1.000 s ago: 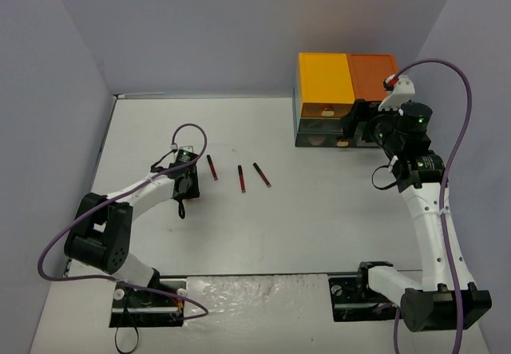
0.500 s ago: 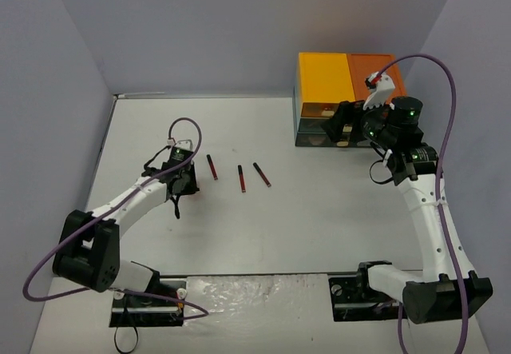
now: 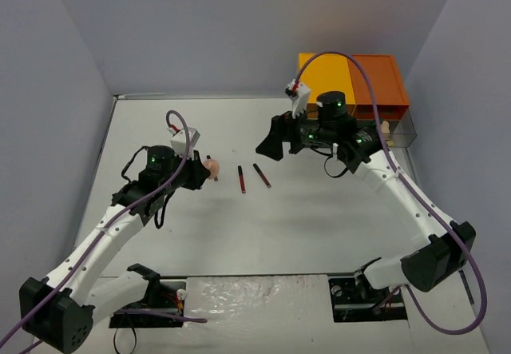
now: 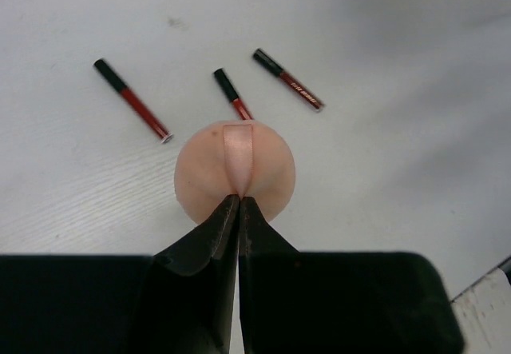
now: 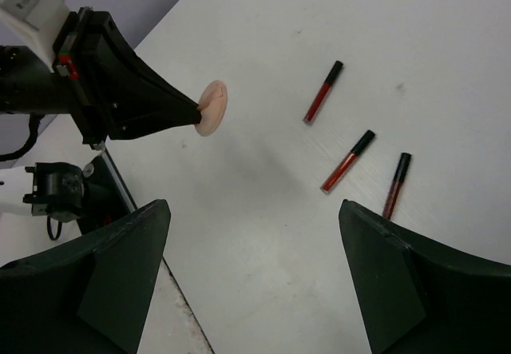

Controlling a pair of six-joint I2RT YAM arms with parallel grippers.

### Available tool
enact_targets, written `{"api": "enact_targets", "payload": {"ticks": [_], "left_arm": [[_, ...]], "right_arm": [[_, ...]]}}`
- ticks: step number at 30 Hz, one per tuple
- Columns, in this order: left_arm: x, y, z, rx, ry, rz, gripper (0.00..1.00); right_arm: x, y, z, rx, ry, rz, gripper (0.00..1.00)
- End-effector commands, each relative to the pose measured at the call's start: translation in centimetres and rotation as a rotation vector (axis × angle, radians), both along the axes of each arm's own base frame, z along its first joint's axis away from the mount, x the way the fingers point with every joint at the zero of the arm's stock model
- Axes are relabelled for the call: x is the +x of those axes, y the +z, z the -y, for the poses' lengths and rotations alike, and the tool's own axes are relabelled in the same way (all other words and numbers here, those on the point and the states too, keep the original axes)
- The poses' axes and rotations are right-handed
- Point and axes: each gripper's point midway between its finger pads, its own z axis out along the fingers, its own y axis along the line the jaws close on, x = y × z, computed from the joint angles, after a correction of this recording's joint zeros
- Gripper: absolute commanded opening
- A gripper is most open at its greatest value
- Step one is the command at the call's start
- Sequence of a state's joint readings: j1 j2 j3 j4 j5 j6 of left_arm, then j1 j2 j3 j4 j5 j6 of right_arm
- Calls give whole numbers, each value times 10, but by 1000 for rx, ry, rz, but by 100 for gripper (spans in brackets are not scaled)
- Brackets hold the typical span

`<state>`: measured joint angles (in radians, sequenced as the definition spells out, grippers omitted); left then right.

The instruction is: Organize the makeup

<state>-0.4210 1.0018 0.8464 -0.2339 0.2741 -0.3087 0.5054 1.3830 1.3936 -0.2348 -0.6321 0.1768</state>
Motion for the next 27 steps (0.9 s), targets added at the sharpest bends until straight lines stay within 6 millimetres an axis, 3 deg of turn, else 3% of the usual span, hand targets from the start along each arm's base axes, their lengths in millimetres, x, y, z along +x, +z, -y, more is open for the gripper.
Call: {"api": "enact_targets", "payload": {"ticks": [1,8,21,27], "left_arm": [[-9,82,36,-103,-189,229,0],[-21,101,55,-100,-255,272,0],[-25,106,64,-110,-293,281,0],[-23,107,65,-115,-290,287,0]], "right_arm": [[-4,18,-36,59,62,7,81],[-9,0,-64,56,110,-48,74],[-18,-7,-81,94,155,-88,61],[-24,-6,-87,116,177,-100,45]]}}
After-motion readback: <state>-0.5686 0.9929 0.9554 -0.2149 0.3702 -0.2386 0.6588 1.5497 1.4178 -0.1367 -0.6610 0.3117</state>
